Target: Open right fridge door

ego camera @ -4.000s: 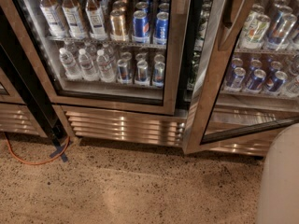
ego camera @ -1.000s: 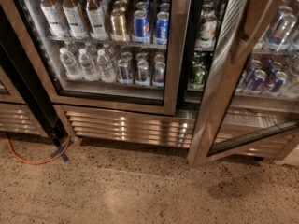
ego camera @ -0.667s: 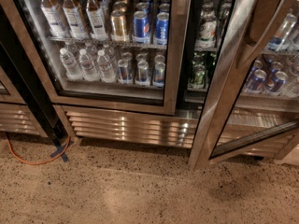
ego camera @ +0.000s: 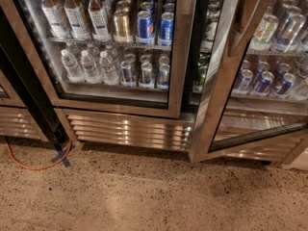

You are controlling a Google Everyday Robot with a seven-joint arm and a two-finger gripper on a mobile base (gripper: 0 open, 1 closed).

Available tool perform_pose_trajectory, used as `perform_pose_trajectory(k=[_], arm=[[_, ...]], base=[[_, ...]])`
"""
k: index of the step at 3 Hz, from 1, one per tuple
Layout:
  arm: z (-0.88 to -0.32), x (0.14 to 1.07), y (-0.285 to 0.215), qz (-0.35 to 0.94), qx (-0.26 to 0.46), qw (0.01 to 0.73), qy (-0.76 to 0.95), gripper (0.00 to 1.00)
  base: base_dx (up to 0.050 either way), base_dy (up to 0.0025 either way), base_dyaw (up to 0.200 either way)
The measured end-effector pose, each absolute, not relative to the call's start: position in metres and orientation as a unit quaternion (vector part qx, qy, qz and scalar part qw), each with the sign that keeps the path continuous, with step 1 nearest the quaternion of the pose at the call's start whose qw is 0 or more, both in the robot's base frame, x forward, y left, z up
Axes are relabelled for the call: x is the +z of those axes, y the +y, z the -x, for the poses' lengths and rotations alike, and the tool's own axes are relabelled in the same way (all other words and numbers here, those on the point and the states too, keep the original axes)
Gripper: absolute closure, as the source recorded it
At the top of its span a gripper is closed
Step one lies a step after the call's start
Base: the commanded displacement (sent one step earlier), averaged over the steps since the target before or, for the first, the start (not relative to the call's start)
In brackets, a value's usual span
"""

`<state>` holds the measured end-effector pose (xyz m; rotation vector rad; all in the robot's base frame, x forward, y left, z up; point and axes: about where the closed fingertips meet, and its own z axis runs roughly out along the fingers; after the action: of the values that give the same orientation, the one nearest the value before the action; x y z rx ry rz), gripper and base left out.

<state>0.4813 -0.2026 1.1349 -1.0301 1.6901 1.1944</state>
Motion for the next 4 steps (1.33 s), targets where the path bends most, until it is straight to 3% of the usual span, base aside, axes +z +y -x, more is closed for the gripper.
perform_pose_trajectory(k=[2,4], arm=[[-0.481,1.142,-0.180,0.441,0.551,0.393,0.590,0.00],[-0.479,1.141,-0.185,0.421,0.533,0.373,0.632,0.00]], base=[[0.000,0.00000,0.000],[0.000,0.00000,0.000]])
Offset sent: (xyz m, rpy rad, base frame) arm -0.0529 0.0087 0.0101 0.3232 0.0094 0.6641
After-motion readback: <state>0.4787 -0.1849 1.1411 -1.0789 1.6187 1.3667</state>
